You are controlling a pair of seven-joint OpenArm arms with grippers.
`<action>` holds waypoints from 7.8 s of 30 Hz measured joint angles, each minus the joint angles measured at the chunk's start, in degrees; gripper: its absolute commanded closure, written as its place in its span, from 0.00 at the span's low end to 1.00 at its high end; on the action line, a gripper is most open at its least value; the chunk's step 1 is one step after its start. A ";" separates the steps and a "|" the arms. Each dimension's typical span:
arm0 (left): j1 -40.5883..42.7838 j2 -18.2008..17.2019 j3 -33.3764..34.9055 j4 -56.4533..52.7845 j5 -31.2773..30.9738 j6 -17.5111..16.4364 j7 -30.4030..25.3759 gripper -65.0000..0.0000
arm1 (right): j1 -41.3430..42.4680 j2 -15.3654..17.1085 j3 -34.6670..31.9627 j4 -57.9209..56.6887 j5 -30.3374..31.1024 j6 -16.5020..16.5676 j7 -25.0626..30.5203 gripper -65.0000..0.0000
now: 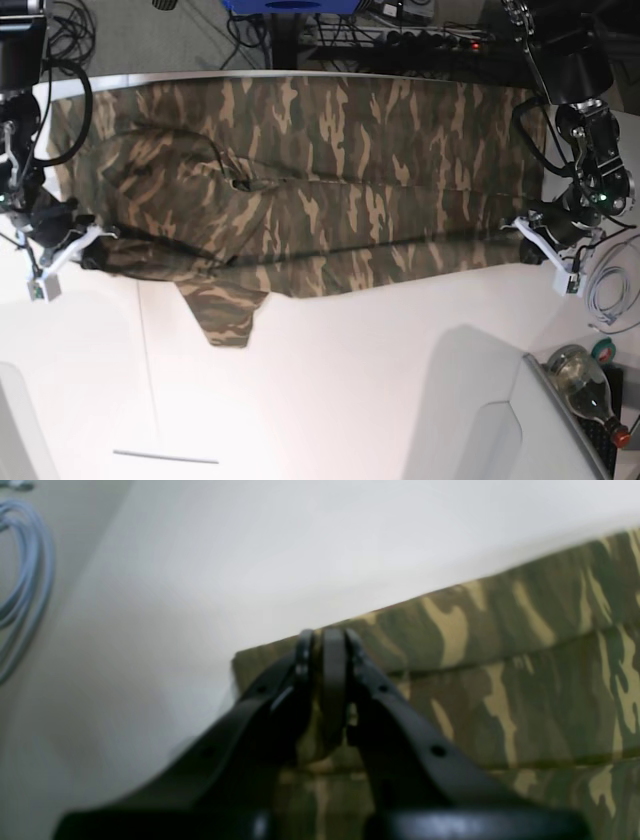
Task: Layout the t-shirt on the table in an organized manner, then fold the t-shirt properly
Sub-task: 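Lift the held edges with both grippers and fold them over the shirt, then open both grippers and release the folded shirt, then push the protruding sleeve into the folded strip with the right gripper, then move both grippers to the strip's ends and grasp the fabric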
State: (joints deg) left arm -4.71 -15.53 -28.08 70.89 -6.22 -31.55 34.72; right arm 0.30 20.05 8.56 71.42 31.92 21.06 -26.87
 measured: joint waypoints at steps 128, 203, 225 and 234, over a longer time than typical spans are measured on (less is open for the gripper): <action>16.04 2.64 -14.47 12.35 4.26 -8.57 4.61 1.00 | -2.56 -9.03 -19.12 18.29 0.48 -5.09 -17.66 0.99; 15.21 2.67 -6.82 12.28 4.81 -8.79 4.07 1.00 | -23.93 -6.27 -16.44 29.97 0.24 -10.14 -20.33 0.80; 14.51 2.64 2.01 6.80 4.87 -7.98 3.61 1.00 | -10.34 -5.95 9.35 9.03 -3.85 -10.23 -15.47 0.97; 6.01 1.57 1.53 -11.19 1.18 -8.85 -9.92 1.00 | 1.60 -5.46 5.09 -11.32 -12.26 -8.98 -3.34 0.98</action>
State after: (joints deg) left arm 1.30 -13.96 -26.55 59.70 -5.04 -40.40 24.80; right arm 1.89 14.59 13.65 60.10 19.66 12.08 -30.22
